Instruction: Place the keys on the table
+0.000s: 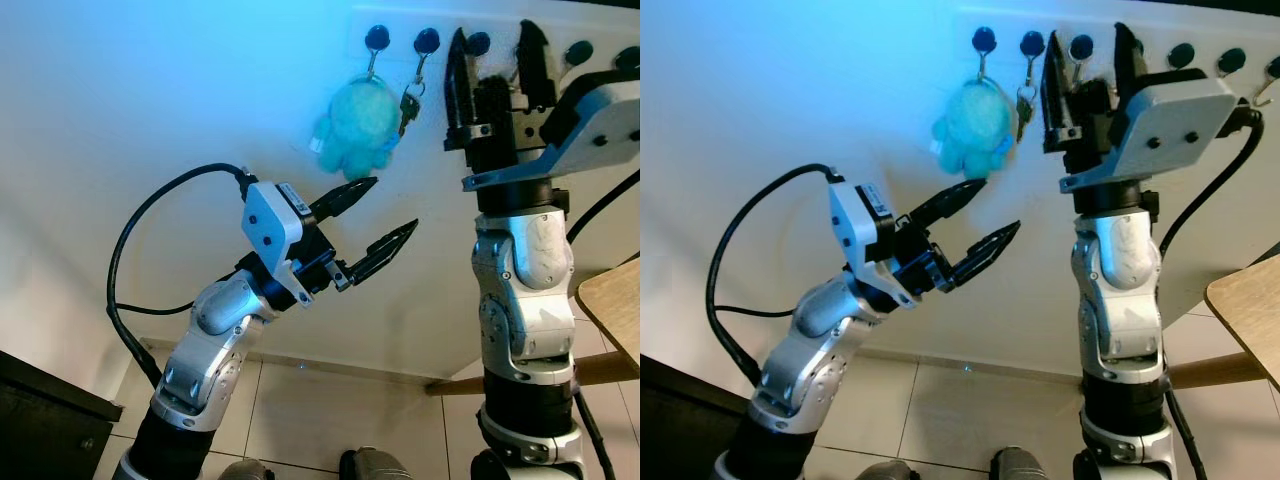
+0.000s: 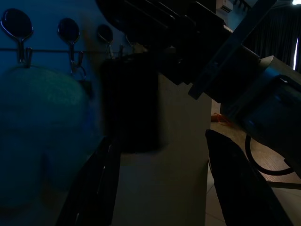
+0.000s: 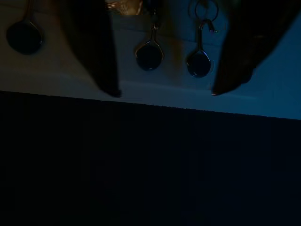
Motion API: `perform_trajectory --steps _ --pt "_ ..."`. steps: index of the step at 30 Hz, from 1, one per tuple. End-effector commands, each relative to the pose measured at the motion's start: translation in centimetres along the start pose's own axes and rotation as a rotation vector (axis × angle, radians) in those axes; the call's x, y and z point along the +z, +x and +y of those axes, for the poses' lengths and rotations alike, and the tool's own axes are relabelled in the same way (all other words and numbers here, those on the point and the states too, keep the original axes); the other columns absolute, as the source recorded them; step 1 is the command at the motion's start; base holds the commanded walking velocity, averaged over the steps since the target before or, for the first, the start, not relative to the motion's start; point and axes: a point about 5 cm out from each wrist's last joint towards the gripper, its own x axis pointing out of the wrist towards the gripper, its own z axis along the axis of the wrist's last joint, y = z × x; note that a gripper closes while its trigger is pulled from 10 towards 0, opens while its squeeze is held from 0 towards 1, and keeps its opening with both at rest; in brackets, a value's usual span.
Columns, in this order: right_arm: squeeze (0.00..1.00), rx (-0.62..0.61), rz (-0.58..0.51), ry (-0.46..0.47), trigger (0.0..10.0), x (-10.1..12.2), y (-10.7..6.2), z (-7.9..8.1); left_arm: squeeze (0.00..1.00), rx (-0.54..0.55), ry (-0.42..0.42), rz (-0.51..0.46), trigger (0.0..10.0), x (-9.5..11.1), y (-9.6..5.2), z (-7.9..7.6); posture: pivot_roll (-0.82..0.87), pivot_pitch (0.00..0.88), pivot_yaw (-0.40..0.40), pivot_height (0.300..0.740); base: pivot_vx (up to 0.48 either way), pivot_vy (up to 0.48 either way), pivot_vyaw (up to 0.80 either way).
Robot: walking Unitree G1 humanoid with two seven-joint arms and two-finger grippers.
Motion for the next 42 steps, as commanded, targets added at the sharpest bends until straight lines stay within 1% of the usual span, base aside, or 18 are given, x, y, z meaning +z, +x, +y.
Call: perform_trajectory --steps 1,2,3,8,11,13,17,24,25,26,27,28,29,31,32,33,34,42 --pt "0.2 0.002 0.005 0.003 10.0 0.0 -0.2 0.0 0.0 -0.012 0.023 0.01 10.0 0.1 -0.1 0.0 0.03 0.123 -0.007 0.74 0.0 0.0 0.0" --pt "0.2 0.002 0.007 0.003 10.0 0.0 -0.2 0.0 0.0 -0.013 0.023 0.01 10.0 0.1 -0.1 0.0 0.03 0.123 -0.007 0.74 0.0 0.0 0.0" --pt "0.0 0.004 0.012 0.002 10.0 -0.2 -0.3 0.0 0.0 -0.014 0.024 0.01 10.0 0.1 -0.1 0.0 0.03 0.123 -0.007 0.74 0.0 0.0 0.0" --pt "0.0 0.004 0.034 0.0 10.0 -0.6 -0.8 0.1 0.0 -0.015 0.023 0.01 10.0 0.1 -0.1 0.0 0.03 0.124 -0.006 0.74 0.0 0.0 0.0" --pt "0.0 0.012 0.072 0.007 10.0 -1.3 -1.8 0.5 0.0 -0.015 0.022 0.008 10.0 0.1 -0.1 -0.1 0.03 0.122 -0.006 0.74 0.0 0.0 0.0" --pt "0.0 0.015 0.077 0.009 10.0 -1.4 -1.9 0.6 0.0 -0.016 0.022 0.008 10.0 0.1 -0.1 -0.1 0.03 0.122 -0.006 0.74 0.0 0.0 0.0" --pt "0.0 0.049 0.135 0.01 10.0 -2.5 -3.6 1.4 0.0 -0.018 0.018 0.006 10.0 0.1 -0.1 -0.2 0.03 0.12 -0.007 0.74 0.0 0.0 0.0" --pt "0.0 0.015 0.173 -0.017 10.0 -3.2 -4.6 1.2 0.0 -0.019 0.016 0.002 10.0 0.2 -0.1 -0.2 0.03 0.117 -0.006 0.74 0.0 0.0 0.0" --pt "0.08 0.006 0.174 -0.022 10.0 -3.2 -4.7 1.0 0.0 -0.019 0.015 0.001 10.0 0.2 -0.1 -0.2 0.03 0.116 -0.005 0.74 0.0 0.0 0.0" --pt "0.08 0.006 0.174 -0.022 10.0 -3.2 -4.7 1.0 0.0 -0.019 0.015 0.001 10.0 0.2 -0.1 -0.2 0.03 0.116 -0.005 0.74 0.0 0.0 0.0" --pt "0.89 -0.008 0.177 -0.038 10.0 -3.3 -4.7 0.8 0.0 -0.022 0.014 0.001 10.0 0.1 -0.1 -0.2 0.03 0.114 -0.004 0.74 0.0 0.0 0.0" --pt "0.89 -0.008 0.177 -0.038 10.0 -3.3 -4.7 0.8 0.0 -0.022 0.014 0.001 10.0 0.1 -0.1 -0.2 0.03 0.114 -0.004 0.74 0.0 0.0 0.0" --pt "0.93 -0.019 0.181 -0.052 10.0 -3.4 -4.7 0.6 0.0 -0.024 0.014 0.0 10.0 0.2 -0.1 -0.3 0.03 0.114 -0.004 0.74 0.0 0.0 0.0" --pt "0.93 -0.024 0.182 -0.057 10.0 -3.4 -4.7 0.6 0.0 -0.025 0.014 0.0 10.0 0.2 -0.1 -0.3 0.03 0.114 -0.004 0.74 0.0 0.0 0.0" --pt "0.79 -0.033 0.187 -0.061 10.0 -3.4 -4.7 0.5 0.0 -0.024 0.014 0.0 10.0 0.2 -0.1 -0.3 0.03 0.114 -0.005 0.74 0.0 0.0 0.0" --pt "0.33 -0.042 0.193 -0.067 10.0 -3.5 -4.8 0.4 0.0 -0.024 0.014 0.0 10.0 0.2 -0.1 -0.3 0.03 0.113 -0.006 0.74 0.0 0.0 0.0" --pt "0.0 -0.049 0.201 -0.071 10.0 -3.7 -4.8 0.3 0.0 -0.024 0.013 0.0 10.0 0.2 -0.1 -0.3 0.03 0.113 -0.006 0.74 0.0 0.0 0.0" --pt "0.0 -0.076 0.267 -0.08 10.0 -4.8 -5.0 -0.1 0.0 -0.023 0.014 0.002 10.0 0.2 0.0 -0.2 0.03 0.12 -0.006 0.74 0.0 0.0 0.0"
